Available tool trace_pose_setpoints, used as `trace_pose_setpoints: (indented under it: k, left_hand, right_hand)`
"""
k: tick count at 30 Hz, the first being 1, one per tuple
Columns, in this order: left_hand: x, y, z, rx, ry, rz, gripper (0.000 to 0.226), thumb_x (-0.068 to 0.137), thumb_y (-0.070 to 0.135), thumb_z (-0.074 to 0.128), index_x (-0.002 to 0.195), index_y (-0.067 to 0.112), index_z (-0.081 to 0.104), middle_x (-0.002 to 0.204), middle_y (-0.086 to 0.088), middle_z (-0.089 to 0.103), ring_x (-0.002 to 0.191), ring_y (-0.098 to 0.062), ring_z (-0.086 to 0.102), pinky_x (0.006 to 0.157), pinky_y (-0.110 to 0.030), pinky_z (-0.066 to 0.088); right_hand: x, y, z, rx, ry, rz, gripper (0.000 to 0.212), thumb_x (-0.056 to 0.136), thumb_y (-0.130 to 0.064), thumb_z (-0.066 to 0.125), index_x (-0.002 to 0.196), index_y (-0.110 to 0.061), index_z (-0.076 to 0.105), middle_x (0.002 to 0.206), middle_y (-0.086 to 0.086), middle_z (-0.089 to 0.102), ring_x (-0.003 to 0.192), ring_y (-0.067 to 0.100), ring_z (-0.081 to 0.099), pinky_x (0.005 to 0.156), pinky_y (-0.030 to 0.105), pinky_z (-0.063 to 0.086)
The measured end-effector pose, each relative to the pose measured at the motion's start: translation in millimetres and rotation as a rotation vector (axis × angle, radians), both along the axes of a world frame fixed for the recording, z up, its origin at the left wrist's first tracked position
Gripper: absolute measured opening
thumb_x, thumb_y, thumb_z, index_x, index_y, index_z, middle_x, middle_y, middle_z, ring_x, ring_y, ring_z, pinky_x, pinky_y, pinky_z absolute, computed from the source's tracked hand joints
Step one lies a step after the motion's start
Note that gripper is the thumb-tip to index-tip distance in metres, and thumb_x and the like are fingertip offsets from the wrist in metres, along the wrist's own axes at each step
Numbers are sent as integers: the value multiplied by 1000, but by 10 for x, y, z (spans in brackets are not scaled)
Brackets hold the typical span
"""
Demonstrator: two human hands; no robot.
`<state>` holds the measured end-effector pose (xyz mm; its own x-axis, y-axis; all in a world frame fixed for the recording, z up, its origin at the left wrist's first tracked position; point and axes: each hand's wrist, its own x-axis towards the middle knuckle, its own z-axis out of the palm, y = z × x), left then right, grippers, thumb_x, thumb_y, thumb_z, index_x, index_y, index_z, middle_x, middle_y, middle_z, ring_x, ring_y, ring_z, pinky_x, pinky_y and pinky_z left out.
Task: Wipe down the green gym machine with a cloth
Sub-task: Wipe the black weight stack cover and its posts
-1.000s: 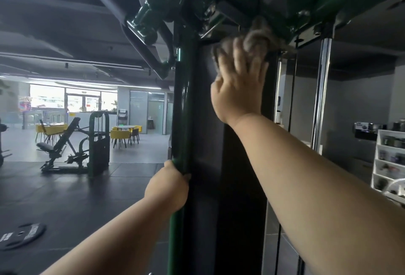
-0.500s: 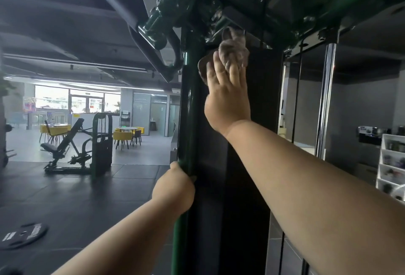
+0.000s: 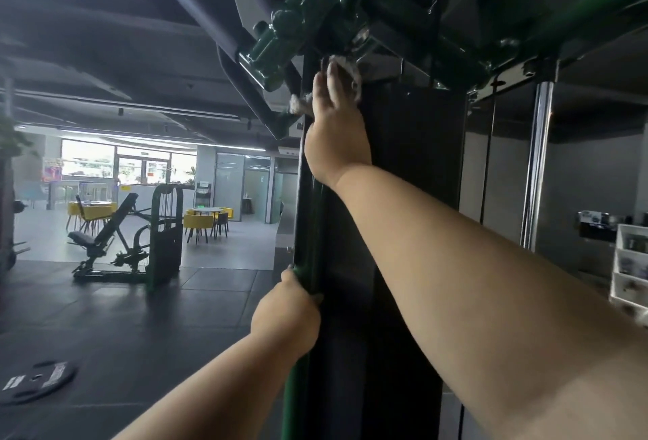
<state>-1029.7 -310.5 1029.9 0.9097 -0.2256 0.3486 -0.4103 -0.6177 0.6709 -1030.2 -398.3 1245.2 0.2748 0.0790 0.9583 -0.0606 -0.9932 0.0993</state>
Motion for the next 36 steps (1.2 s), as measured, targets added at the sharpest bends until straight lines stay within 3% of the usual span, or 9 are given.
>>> trace_pose_setpoints:
  k: [4,7,12,20,24,28,32,34,36]
  left_hand:
    - [6,0,13,25,8,0,33,103,42,57,124,20,43,94,1,57,87,-28,56,73,-39,45]
    - [10,0,26,29,28,-1,30,102,41,58,121,21,45,95,0,61,88,-29,59,74,-41,47]
    - [1,-28,30,56,49,-4,30,101,36,58,123,19,47,110,-8,69,99,-35,66,78,-44,50]
    - [61,-58,-1,57,33,13,34,102,40,59,124,18,45,114,-10,69,102,-37,66,75,-44,46]
    - [95,-61,-74,49,-7,11,28,102,30,57,125,19,46,111,-9,70,88,-33,60,74,-44,48]
    - [92,-49,-65,43,1,-11,31,102,37,59,124,19,47,111,-8,69,97,-35,65,76,-44,49]
    - [93,-41,-55,27,22,-21,34,102,42,59,122,19,45,105,-8,67,91,-34,62,73,-44,48]
    - [96,-31,-65,12,23,-28,35,102,45,59,121,18,45,106,-9,66,92,-36,61,74,-44,48]
    - [83,-21,-73,13,12,-29,35,103,45,58,119,17,44,105,-10,65,92,-37,59,74,-44,47]
  right_hand:
    - [-168,-34,-366,-118,91,-143,70,94,-4,26,163,0,21,172,23,9,160,39,10,132,40,6]
    - [-347,-144,-439,-235,207,-279,72,95,-15,20,166,-5,14,173,19,9,160,37,7,131,48,3]
    - [-665,-415,-228,-307,104,-423,73,99,-24,51,164,-6,23,173,19,10,160,37,12,130,55,11]
    - [-987,-901,-96,58,-80,-254,92,86,-2,64,166,-12,19,174,12,11,156,36,24,124,50,31]
    - [-986,-1022,-616,107,-116,-206,84,86,-8,47,166,-9,21,172,16,16,158,38,22,121,53,35]
    - [-978,-1077,-498,185,-125,-232,86,86,-14,48,167,-13,19,173,14,13,156,37,24,120,56,35]
    - [-1093,-1031,-169,454,-164,-29,99,90,2,59,168,-21,3,176,0,-2,133,14,52,103,27,49]
    - [-1097,-975,-297,481,-191,-23,89,93,3,51,168,-19,9,176,1,6,127,9,46,93,18,43]
    - [-1044,-982,-601,557,-238,-46,70,98,-5,48,164,-16,28,167,6,32,130,16,50,100,25,43]
